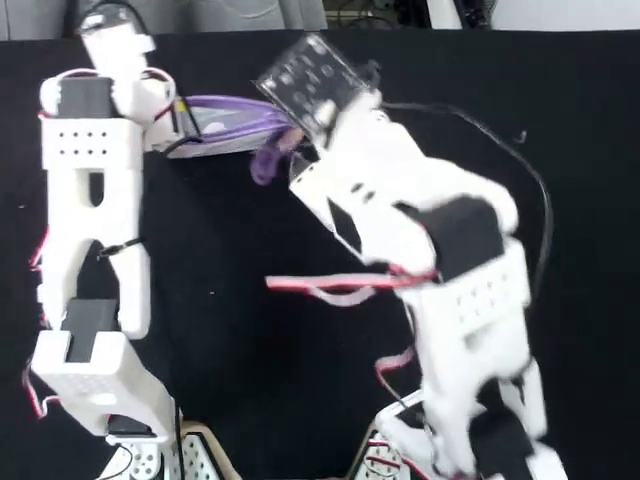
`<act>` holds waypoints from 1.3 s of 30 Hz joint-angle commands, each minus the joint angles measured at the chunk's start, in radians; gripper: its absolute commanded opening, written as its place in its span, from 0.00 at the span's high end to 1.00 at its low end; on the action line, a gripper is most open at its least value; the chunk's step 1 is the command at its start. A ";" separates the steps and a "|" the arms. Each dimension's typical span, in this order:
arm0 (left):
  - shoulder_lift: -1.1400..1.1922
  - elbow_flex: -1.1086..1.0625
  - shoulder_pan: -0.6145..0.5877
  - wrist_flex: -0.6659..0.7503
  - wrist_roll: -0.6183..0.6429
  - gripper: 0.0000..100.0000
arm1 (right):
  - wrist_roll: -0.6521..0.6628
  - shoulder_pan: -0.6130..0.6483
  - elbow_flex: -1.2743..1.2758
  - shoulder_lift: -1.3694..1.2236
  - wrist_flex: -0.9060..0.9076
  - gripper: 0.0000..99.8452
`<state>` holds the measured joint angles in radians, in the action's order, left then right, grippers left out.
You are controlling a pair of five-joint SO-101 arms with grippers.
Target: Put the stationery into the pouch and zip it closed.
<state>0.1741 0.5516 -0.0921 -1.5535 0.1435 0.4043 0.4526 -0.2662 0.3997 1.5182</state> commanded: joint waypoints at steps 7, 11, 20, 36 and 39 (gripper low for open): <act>-0.003 0.062 0.051 0.008 -0.009 0.85 | 0.041 -0.066 -0.196 -0.231 0.203 0.88; -0.003 0.062 0.024 0.008 0.011 0.85 | 0.080 -0.072 0.045 -0.199 0.071 0.74; -0.002 0.054 -0.036 0.006 0.040 0.85 | 0.106 -0.068 0.670 0.064 -0.474 0.83; -0.002 -0.008 -0.028 0.017 0.037 0.85 | 0.002 -0.068 1.024 0.170 -1.128 0.83; -0.002 -0.008 -0.031 0.015 0.037 0.85 | 0.000 -0.055 1.023 0.170 -1.140 0.83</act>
<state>0.1772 0.5409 -0.1212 -1.5535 0.1741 0.4135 0.3989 0.7633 0.5255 0.4242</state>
